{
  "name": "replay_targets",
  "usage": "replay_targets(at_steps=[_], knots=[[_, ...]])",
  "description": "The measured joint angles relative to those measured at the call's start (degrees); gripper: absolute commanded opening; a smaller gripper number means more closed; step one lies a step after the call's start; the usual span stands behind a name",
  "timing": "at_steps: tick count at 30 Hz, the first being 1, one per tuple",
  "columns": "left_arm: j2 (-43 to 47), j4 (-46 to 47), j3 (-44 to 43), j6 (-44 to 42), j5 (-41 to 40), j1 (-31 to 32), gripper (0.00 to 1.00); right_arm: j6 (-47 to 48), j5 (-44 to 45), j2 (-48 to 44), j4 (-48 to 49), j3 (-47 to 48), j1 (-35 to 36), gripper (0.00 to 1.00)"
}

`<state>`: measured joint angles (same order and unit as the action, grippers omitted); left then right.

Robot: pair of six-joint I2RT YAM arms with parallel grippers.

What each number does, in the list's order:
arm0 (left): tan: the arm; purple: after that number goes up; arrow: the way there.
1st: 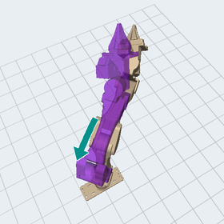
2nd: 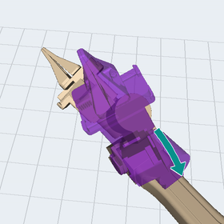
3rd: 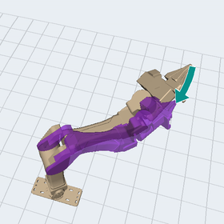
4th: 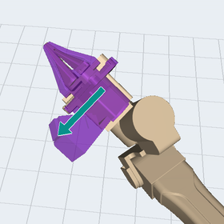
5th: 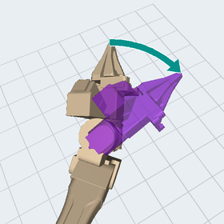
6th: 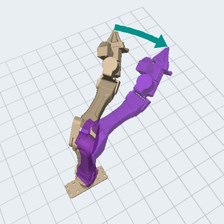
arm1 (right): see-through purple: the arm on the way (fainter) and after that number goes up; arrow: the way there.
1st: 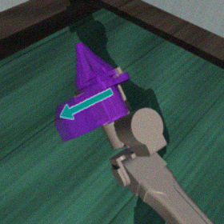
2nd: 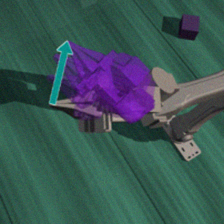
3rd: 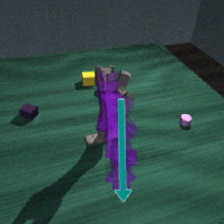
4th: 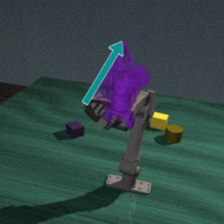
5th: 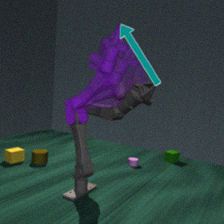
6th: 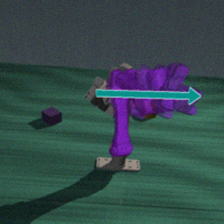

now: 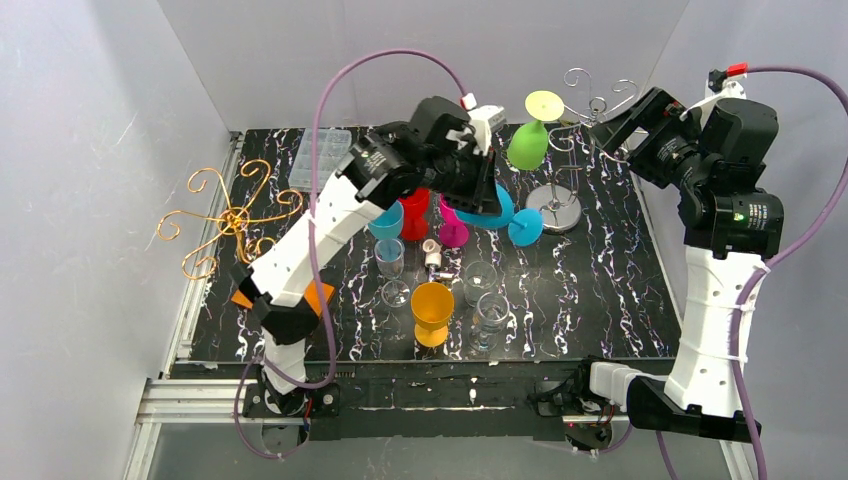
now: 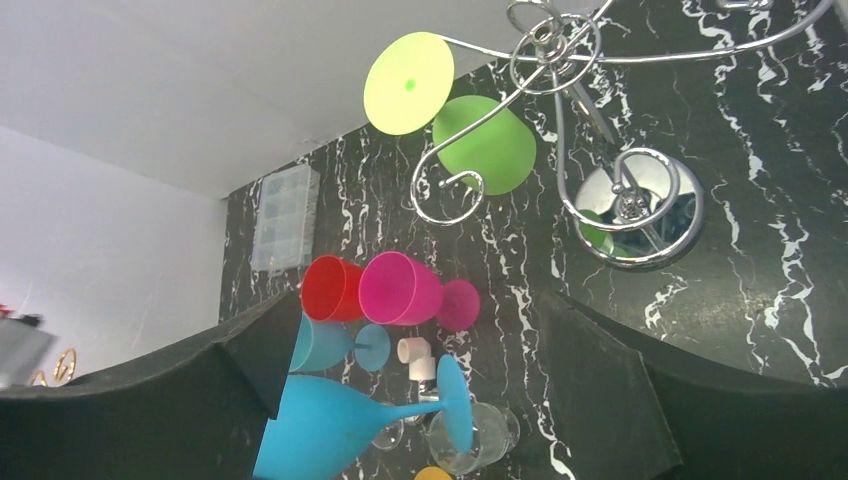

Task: Take the wine glass off the wine glass rack
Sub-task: Place the wine glass at the center of the board.

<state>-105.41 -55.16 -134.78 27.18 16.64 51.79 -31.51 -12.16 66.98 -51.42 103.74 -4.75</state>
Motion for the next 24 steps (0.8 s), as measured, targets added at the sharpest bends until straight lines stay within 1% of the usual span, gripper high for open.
replay_targets(at_steps=[5, 11, 15, 24], knots=[[-5.22, -5.03, -2.67, -4.46, -3.45, 1.92, 0.0, 0.5, 1.6, -0.02, -0.74, 1.11, 0.0, 0.98], [-10.54, -7.04, -4.9, -8.63, -7.87, 3.23, 0.0, 0.74, 2.51, -0.31, -1.22, 1.25, 0.0, 0.98], [-13.38, -7.02, -6.34, -10.71, -9.86, 3.58, 0.0, 1.16, 3.28, -0.31, -1.22, 1.25, 0.0, 0.98], [-17.68, -4.52, -6.43, -13.79, -12.55, 3.74, 0.0, 1.7, 4.39, -0.42, -1.25, 1.25, 0.0, 0.98]])
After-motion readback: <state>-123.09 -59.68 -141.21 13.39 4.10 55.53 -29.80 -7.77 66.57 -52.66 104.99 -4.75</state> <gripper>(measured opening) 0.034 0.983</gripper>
